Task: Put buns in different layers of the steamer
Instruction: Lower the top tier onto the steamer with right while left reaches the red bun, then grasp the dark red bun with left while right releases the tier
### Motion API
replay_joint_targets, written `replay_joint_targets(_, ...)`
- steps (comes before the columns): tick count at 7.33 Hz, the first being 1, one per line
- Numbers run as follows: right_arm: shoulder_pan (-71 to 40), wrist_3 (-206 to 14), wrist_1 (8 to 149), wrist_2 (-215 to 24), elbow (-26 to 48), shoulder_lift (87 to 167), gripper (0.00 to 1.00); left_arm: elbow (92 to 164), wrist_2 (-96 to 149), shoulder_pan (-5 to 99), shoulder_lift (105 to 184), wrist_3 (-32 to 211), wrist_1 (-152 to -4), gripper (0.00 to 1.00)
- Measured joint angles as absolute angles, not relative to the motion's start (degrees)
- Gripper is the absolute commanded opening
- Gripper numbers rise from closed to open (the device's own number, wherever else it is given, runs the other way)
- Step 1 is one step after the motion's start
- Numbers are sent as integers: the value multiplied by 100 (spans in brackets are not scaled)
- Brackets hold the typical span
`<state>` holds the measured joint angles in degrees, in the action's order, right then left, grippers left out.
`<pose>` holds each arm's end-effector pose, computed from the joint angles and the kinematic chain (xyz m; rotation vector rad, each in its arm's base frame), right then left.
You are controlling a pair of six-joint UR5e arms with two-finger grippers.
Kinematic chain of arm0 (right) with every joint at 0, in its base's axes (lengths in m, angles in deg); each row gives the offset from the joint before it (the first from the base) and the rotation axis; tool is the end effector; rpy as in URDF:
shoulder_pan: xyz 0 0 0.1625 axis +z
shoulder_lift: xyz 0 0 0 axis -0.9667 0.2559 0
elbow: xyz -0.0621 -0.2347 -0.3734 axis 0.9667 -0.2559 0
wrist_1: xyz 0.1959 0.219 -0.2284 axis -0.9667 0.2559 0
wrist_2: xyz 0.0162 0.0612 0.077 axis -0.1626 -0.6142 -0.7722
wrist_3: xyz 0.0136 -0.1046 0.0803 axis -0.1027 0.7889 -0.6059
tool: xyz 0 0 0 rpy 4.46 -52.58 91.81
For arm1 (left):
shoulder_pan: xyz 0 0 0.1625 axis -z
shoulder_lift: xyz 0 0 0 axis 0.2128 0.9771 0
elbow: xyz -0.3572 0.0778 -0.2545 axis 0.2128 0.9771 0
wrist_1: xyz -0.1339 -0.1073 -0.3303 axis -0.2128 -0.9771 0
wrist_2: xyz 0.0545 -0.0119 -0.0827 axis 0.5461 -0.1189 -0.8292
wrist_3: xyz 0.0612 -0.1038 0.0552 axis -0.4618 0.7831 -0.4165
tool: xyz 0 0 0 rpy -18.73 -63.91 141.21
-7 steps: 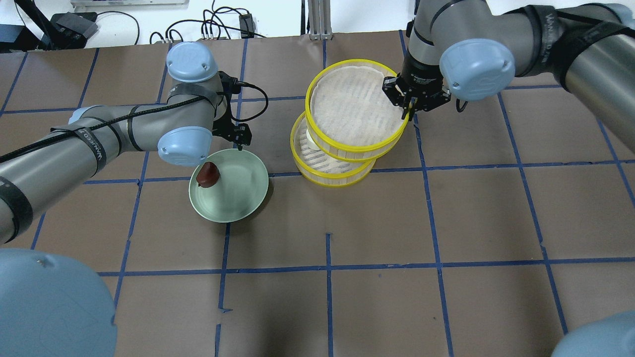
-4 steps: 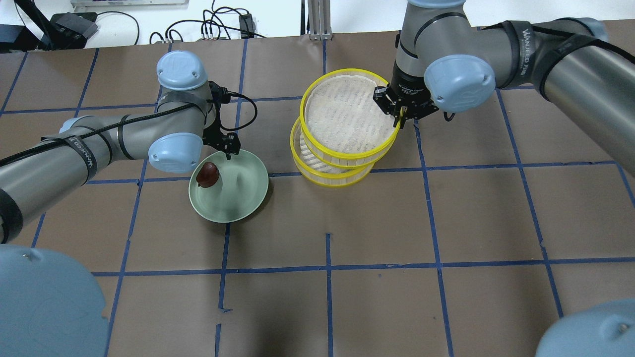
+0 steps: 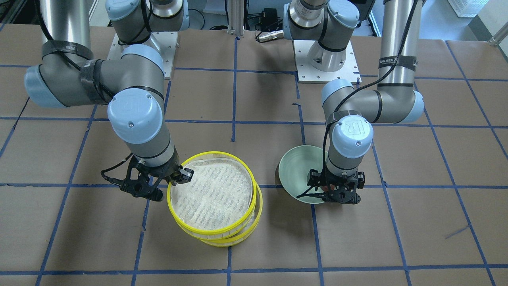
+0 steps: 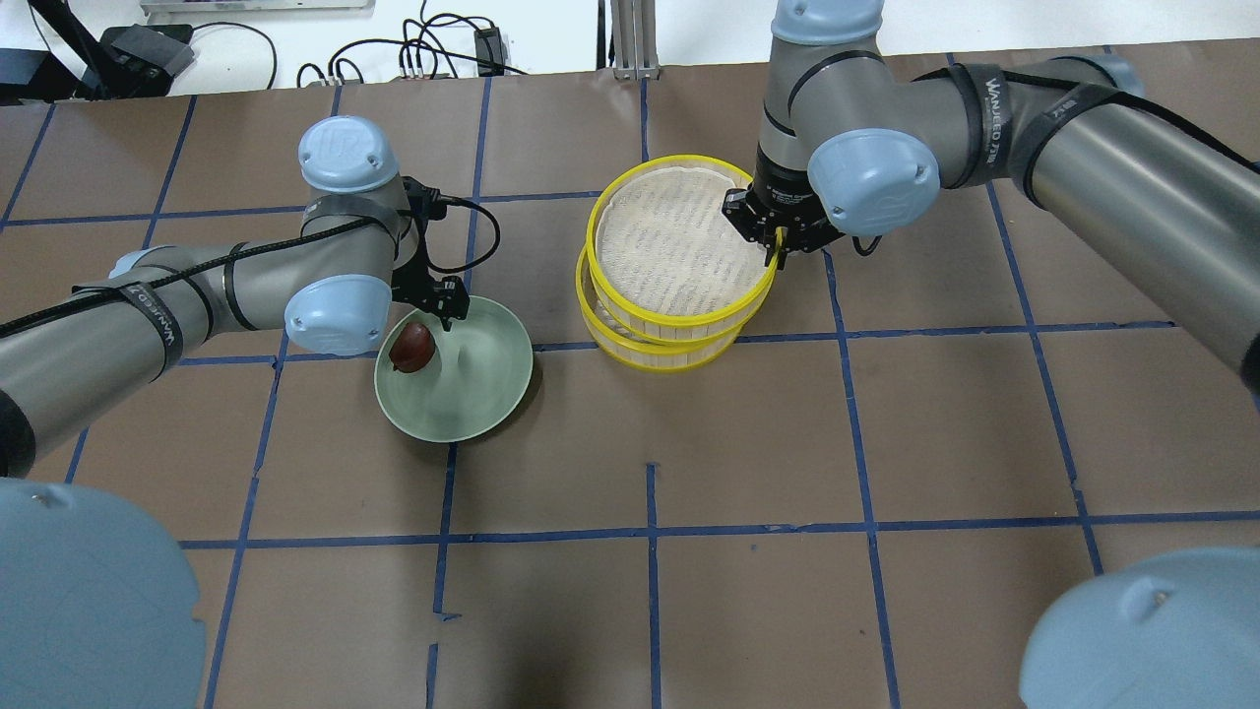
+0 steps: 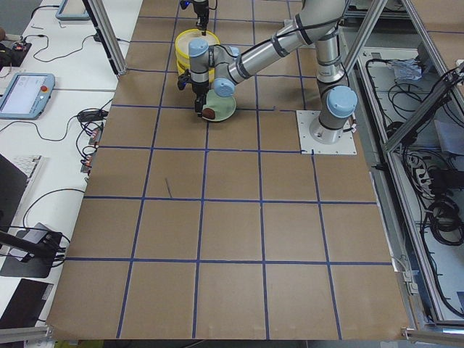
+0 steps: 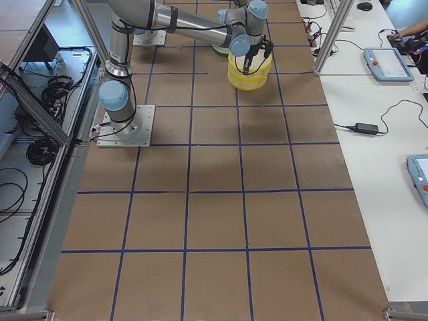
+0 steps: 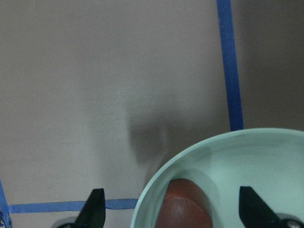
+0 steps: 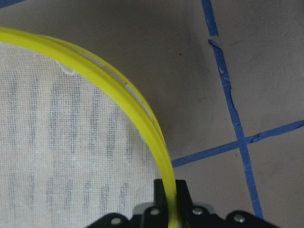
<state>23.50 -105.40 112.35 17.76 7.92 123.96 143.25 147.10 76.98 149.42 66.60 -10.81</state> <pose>0.2201 -0.5621 0.3012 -0.4684 -3.0908 -0.0543 -0.1057 -0.5507 0.2106 0.1915 2.9794 0.0051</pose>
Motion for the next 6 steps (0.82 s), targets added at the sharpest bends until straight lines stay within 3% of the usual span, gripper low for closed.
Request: replay_joint_targets(6, 2508, -10792, 11240, 1761, 790, 12269, 3, 14475, 14682, 7693, 14888, 6733, -1276, 100)
